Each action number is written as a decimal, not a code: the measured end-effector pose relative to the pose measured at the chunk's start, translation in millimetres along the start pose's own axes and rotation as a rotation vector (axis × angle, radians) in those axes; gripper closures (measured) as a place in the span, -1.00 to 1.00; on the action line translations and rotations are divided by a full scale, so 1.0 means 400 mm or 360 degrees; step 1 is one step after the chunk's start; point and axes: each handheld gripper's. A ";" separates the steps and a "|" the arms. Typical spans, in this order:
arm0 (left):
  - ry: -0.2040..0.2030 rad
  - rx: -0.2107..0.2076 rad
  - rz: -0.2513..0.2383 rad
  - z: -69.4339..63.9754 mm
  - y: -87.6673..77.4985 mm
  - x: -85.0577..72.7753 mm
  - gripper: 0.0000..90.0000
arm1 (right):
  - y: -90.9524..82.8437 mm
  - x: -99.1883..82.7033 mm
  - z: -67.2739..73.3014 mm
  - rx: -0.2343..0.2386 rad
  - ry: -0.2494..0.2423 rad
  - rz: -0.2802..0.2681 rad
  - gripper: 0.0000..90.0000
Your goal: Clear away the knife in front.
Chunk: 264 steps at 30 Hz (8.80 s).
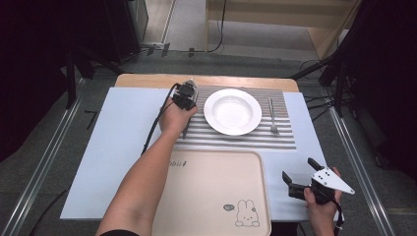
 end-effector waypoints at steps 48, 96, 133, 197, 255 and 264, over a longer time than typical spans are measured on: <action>0.0029 -0.0077 0.0056 0.018 -0.003 0.009 0.78 | 0.005 0.001 0.003 -0.0006 -0.0019 0.0028 -1.00; 0.0115 -0.0292 -0.0196 0.094 -0.182 -0.149 0.78 | 0.000 -0.001 -0.004 -0.0016 0.0029 0.0006 -1.00; 0.0170 -0.0425 -0.0344 0.110 -0.325 -0.368 0.78 | -0.006 -0.003 -0.009 -0.0014 0.0069 -0.0018 -1.00; 0.0038 -0.0310 -0.0295 0.066 -0.324 -0.741 0.77 | -0.008 -0.003 -0.007 -0.0025 0.0066 -0.0015 -1.00; -0.0063 -0.0578 -0.0742 0.240 -0.359 -0.692 -0.41 | -0.005 -0.004 -0.009 -0.0043 0.0068 0.0003 -1.00; -0.0097 -0.0565 -0.0837 0.274 -0.381 -0.707 -0.77 | -0.004 -0.003 -0.010 -0.0038 0.0062 0.0002 -1.00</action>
Point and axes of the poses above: each handheld gripper's, and its own axes: y roughly forward along the jaws, x roughly out of its top, z roughly to its left, and after that the axes turned 13 degrees about -y, right-handed
